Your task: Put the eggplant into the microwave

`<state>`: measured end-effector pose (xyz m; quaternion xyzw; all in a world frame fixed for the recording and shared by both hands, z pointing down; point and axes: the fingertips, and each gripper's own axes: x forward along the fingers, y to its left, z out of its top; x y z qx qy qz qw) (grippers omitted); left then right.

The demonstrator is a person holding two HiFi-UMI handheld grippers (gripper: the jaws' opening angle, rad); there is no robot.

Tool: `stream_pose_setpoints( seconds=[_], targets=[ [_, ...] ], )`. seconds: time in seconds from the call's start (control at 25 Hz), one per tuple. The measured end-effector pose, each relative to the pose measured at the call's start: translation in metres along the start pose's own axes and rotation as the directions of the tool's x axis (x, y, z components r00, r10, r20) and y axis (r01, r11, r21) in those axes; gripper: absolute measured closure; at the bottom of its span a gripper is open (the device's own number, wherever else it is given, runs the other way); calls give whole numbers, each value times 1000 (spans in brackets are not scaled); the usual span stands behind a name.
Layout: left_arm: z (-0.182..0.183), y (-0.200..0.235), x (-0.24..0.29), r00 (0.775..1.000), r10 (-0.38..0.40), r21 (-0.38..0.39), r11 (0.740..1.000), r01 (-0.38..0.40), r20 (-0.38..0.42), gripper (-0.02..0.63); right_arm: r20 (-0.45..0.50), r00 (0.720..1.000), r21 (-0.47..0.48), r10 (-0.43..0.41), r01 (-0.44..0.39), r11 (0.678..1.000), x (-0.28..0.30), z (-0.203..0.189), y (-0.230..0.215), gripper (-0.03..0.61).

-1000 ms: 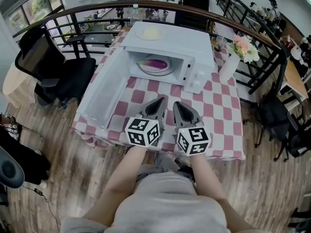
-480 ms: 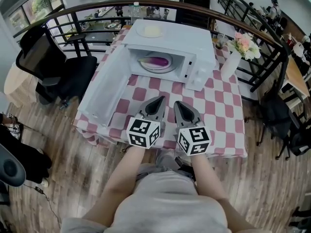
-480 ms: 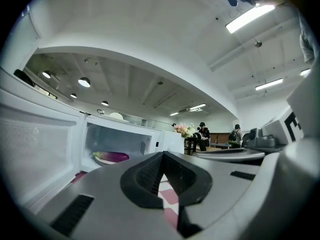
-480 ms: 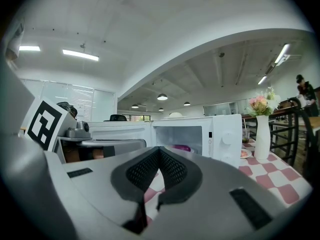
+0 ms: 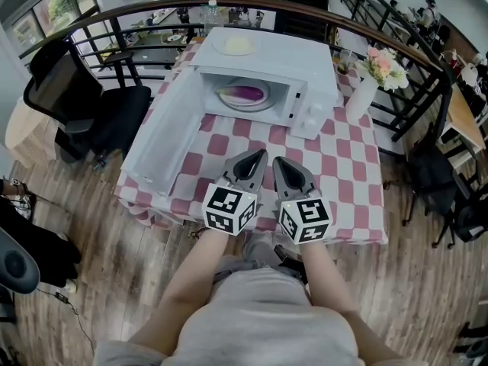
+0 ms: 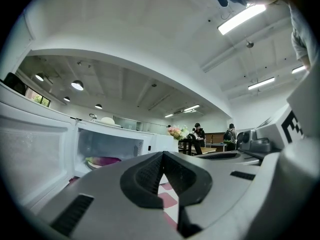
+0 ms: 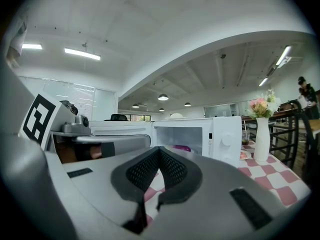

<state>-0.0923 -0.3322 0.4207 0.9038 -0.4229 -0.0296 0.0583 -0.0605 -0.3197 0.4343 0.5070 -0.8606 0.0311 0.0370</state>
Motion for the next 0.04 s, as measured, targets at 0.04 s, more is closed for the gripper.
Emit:
stream_pose_setpoints(
  seconds=[0.04],
  targets=[
    [1, -1, 1, 1000, -3, -3, 1000, 3, 0, 612, 0, 1000, -1, 0, 0, 1000, 0, 1, -1, 555]
  ],
)
